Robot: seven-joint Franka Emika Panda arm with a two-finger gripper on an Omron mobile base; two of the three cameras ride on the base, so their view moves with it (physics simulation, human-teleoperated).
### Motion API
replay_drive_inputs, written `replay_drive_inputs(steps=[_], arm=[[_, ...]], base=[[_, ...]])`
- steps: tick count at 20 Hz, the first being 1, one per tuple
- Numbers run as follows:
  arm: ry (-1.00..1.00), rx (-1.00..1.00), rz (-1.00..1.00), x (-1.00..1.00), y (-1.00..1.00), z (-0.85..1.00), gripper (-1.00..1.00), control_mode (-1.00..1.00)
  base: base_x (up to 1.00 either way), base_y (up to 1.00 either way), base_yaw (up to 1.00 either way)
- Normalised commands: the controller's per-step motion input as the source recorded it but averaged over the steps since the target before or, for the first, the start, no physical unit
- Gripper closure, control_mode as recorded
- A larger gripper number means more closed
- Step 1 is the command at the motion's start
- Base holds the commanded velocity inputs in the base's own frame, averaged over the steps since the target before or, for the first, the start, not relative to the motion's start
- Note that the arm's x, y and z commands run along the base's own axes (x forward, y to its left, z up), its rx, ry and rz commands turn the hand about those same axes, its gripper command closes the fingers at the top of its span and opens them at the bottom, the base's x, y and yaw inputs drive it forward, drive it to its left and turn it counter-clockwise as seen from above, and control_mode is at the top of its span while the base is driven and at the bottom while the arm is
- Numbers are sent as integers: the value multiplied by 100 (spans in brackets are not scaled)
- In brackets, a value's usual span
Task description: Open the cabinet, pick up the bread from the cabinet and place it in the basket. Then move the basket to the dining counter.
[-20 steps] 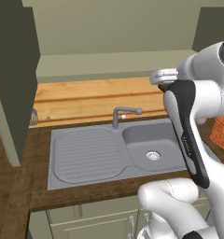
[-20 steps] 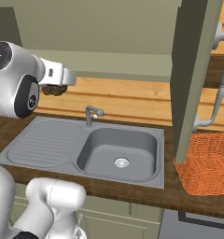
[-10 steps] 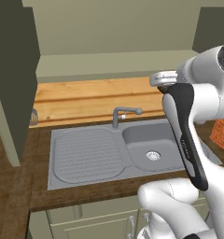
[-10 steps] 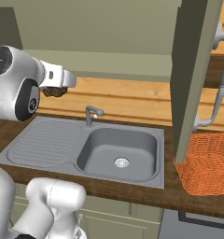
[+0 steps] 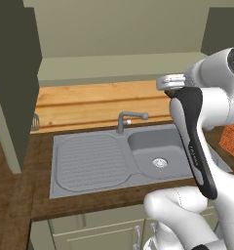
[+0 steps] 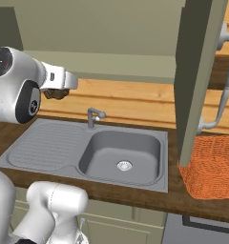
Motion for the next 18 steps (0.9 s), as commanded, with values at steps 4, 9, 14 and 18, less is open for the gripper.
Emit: replay_drive_inputs(steps=[4,9,14,18], arm=[[0,0,0,0,0,0,100,100],[0,0,0,0,0,0,100,100],[0,0,0,0,0,0,100,100],[0,0,0,0,0,0,100,100]], base=[[-67,-4,-2],[-87,-31,-3],[-85,-57,-1],[-78,-61,0]])
